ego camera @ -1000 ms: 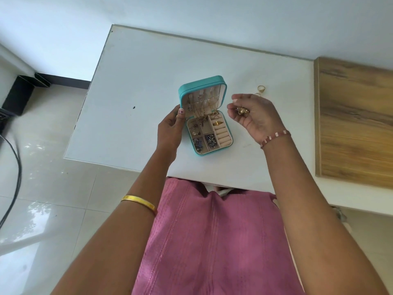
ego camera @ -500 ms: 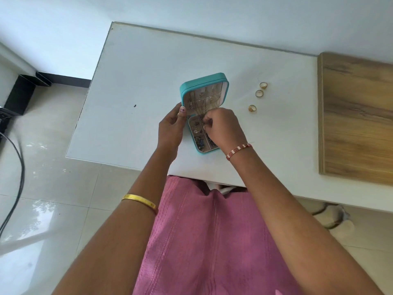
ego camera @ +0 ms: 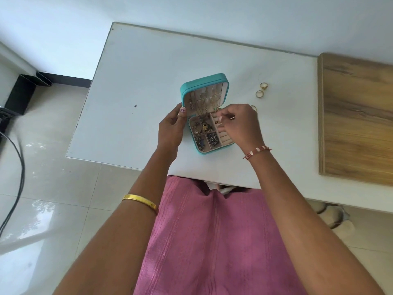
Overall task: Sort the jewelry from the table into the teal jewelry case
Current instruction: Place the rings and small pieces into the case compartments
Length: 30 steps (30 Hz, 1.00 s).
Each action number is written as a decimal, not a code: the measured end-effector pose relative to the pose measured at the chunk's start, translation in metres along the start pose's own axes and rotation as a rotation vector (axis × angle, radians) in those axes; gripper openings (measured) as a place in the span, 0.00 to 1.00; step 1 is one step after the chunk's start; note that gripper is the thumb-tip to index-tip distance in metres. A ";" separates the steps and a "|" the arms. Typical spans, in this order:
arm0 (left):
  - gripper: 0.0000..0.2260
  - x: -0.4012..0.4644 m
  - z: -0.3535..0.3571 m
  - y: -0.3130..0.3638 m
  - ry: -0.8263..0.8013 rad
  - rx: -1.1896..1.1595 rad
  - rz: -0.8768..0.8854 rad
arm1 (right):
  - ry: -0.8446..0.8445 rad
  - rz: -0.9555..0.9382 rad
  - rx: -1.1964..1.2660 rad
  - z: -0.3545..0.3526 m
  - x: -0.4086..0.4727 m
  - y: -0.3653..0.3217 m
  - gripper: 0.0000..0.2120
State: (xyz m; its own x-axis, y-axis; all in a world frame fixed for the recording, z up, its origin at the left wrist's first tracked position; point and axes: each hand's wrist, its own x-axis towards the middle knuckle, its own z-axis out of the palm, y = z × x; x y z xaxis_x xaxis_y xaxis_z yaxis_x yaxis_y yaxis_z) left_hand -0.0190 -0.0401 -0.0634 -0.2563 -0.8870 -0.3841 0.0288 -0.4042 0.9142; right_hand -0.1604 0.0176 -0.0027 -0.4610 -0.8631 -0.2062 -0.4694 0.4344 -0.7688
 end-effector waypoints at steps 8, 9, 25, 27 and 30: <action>0.20 -0.001 0.003 -0.003 0.002 -0.067 -0.024 | 0.371 0.201 0.096 -0.031 -0.003 0.058 0.08; 0.18 -0.001 0.004 -0.004 0.012 -0.076 -0.026 | 0.390 0.215 0.076 -0.030 0.000 0.064 0.08; 0.15 -0.001 0.007 -0.002 0.008 -0.112 0.002 | 0.345 0.131 -0.235 -0.014 0.043 0.073 0.11; 0.15 0.000 0.007 -0.003 0.004 -0.119 0.003 | 0.331 0.124 -0.273 -0.014 0.044 0.074 0.08; 0.15 -0.001 0.008 -0.002 0.004 -0.127 -0.001 | 0.307 0.118 -0.310 -0.014 0.044 0.074 0.07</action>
State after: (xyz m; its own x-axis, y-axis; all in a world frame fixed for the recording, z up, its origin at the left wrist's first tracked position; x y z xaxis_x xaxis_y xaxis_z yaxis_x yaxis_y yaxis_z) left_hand -0.0263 -0.0368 -0.0643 -0.2524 -0.8874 -0.3857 0.1508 -0.4298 0.8902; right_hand -0.2258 0.0148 -0.0603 -0.7052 -0.7067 -0.0566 -0.5816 0.6224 -0.5238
